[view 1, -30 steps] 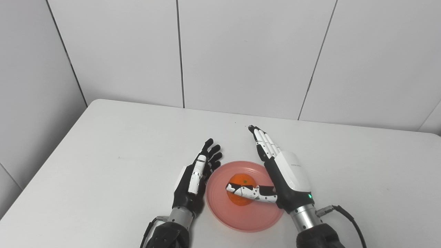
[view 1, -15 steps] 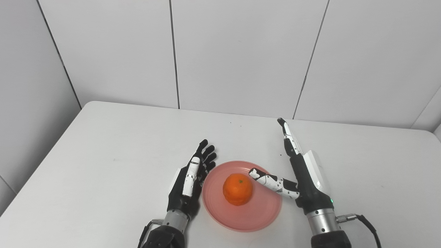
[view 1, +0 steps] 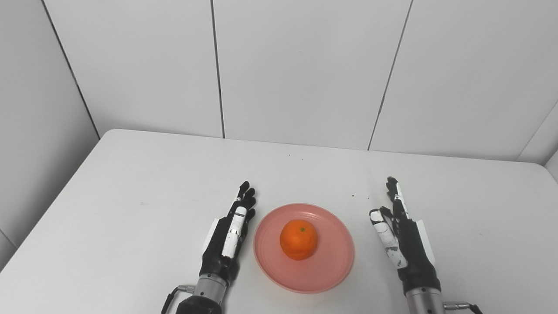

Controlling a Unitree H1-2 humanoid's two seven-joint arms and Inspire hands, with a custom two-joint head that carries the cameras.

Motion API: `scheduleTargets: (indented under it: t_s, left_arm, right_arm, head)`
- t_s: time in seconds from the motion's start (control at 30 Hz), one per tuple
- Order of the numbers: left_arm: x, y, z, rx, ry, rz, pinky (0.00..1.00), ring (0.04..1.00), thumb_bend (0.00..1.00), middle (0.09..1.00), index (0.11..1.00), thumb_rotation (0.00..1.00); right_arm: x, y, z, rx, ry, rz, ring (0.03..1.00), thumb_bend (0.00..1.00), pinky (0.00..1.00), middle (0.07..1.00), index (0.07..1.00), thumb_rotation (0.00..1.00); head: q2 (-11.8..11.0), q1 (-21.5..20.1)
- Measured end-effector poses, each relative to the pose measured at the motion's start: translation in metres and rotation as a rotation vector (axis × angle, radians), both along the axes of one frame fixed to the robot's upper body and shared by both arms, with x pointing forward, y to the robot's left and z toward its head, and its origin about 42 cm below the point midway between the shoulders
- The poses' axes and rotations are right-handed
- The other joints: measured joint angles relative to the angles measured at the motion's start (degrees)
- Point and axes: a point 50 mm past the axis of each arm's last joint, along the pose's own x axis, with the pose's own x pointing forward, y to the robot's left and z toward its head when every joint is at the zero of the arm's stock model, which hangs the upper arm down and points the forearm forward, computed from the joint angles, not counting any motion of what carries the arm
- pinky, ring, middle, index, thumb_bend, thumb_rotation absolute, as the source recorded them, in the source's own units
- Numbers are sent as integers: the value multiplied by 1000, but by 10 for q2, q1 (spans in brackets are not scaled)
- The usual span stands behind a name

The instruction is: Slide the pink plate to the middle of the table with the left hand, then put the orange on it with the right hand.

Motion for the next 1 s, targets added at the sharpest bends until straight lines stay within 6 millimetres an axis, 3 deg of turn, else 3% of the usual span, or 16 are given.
scheduleTargets:
  t_s: [0.2, 0.33, 0.67, 1.0]
  left_arm:
    - [0, 7, -1, 25, -4, 4, 1000, 1000, 388, 1000, 1000, 1000]
    - [0, 8, -1, 26, -5, 4, 1000, 1000, 407, 1000, 1000, 1000]
    - [-2, 7, -1, 59, -18, -10, 1000, 1000, 414, 1000, 1000, 1000]
    - [-11, 8, 5, 95, -47, -1, 1000, 1000, 403, 1000, 1000, 1000]
  right_arm:
    - [2, 6, -10, 85, 55, 11, 990, 496, 1000, 1000, 1000, 1000]
    - [2, 5, -12, 143, 65, 16, 991, 294, 988, 1000, 1000, 1000]
    - [0, 10, -17, 195, 85, 40, 984, 203, 986, 1000, 1000, 1000]
    - [-1, 10, -12, 208, 67, 45, 982, 224, 991, 1000, 1000, 1000]
  head:
    - [-2, -5]
    - [1, -6]
    - [6, -3]
    - [6, -2]
